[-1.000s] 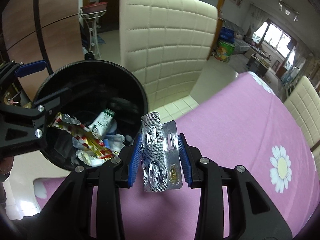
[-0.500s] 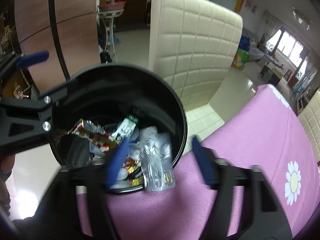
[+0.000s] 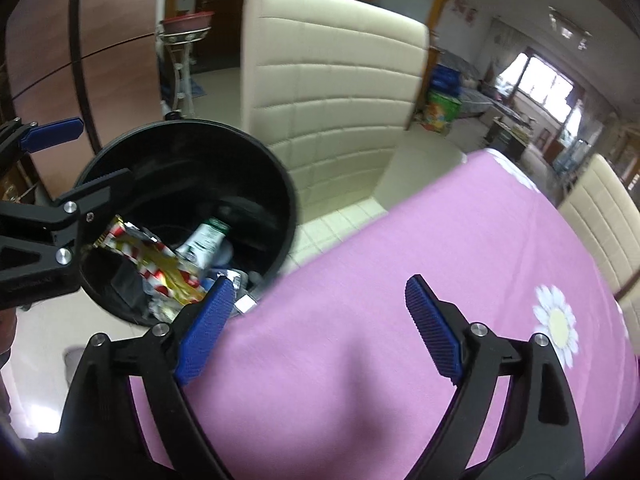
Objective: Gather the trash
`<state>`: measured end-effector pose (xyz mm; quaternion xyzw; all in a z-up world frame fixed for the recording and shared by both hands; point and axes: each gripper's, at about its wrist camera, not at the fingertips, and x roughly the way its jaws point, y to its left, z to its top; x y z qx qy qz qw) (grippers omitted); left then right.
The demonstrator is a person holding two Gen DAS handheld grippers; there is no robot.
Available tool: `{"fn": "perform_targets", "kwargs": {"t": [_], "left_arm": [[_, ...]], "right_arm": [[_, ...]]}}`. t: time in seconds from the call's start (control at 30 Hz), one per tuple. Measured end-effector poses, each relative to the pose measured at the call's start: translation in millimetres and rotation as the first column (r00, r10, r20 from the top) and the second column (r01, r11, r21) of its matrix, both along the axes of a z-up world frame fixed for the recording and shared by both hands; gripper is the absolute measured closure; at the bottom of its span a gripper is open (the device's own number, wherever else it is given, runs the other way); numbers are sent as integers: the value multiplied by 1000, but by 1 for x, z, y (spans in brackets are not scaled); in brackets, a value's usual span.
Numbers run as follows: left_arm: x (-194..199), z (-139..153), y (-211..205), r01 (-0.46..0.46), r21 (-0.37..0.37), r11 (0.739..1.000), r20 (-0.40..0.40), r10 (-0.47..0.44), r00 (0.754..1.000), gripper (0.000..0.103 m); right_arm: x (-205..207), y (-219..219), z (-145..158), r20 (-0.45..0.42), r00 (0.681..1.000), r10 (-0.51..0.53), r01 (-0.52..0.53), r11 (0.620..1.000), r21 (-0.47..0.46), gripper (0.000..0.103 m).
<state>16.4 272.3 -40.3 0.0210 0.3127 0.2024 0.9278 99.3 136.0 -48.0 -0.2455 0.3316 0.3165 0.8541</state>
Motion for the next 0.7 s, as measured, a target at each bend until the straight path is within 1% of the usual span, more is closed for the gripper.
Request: {"fn": "perform_targets", "kwargs": {"t": [0.13, 0.27, 0.33, 0.37, 0.43, 0.5, 0.6, 0.7], "left_arm": [[10, 0, -27, 57, -45, 997, 3, -56, 998, 17], [17, 1, -56, 102, -79, 992, 23, -100, 995, 17], [22, -1, -70, 128, -108, 986, 26, -126, 992, 17], [26, -3, -81, 155, -132, 979, 20, -154, 988, 17], [31, -5, -94, 185, -153, 971, 7, -187, 982, 17], [36, -7, -113, 211, -160, 964, -4, -214, 977, 17], [39, -6, -137, 242, -162, 957, 1, -245, 969, 17], [38, -8, -159, 260, -167, 951, -4, -264, 964, 17]], "right_arm": [[2, -41, 2, 10, 996, -86, 86, 996, -5, 15], [2, -89, 7, 21, 981, -194, 194, 981, 7, 10], [3, -115, 10, 7, 965, -261, 261, 965, 25, 9], [3, -129, 11, -8, 957, -291, 291, 956, 39, 8], [3, -154, 12, -32, 939, -342, 343, 937, 61, 7], [1, -173, 12, -42, 920, -389, 391, 918, 67, 6], [-2, -198, 9, -60, 895, -442, 446, 892, 75, 5], [-6, -214, 6, -71, 871, -486, 490, 868, 78, 5]]}}
